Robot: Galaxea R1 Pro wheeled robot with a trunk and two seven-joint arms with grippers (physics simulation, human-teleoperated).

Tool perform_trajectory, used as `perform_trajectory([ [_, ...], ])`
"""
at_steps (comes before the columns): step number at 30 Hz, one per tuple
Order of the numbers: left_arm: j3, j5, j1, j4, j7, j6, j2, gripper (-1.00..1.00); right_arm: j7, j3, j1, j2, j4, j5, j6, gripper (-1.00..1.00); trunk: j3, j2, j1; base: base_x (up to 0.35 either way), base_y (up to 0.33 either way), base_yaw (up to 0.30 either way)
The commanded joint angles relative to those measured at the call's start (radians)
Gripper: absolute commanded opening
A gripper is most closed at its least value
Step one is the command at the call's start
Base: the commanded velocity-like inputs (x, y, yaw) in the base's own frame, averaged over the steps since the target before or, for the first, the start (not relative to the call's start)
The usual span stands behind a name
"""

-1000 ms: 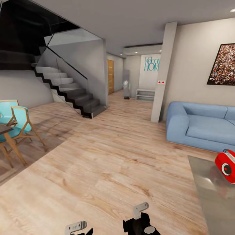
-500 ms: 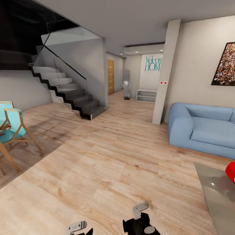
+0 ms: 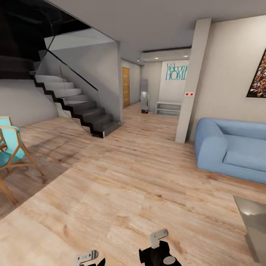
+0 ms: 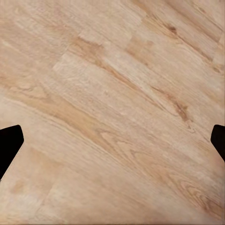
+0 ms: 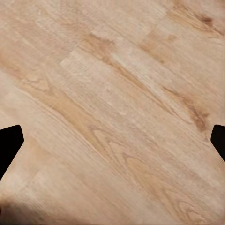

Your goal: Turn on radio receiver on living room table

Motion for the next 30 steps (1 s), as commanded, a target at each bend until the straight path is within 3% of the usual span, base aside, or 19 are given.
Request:
perform_trajectory([
  [1, 0.000, 0.000, 0.000, 0.000, 0.000, 0.000, 0.000, 1.00, 0.000, 0.000, 0.000, 0.000, 0.000, 0.000, 0.000, 1.00, 0.000, 0.000, 0.000, 0.333, 0.010, 0.000],
  [30, 0.000, 0.000, 0.000, 0.000, 0.000, 0.001, 0.000, 1.00, 0.002, 0.002, 0.000, -0.002, 0.001, 0.000, 0.000, 1.00, 0.000, 0.000, 0.000, 0.333, 0.000, 0.000],
])
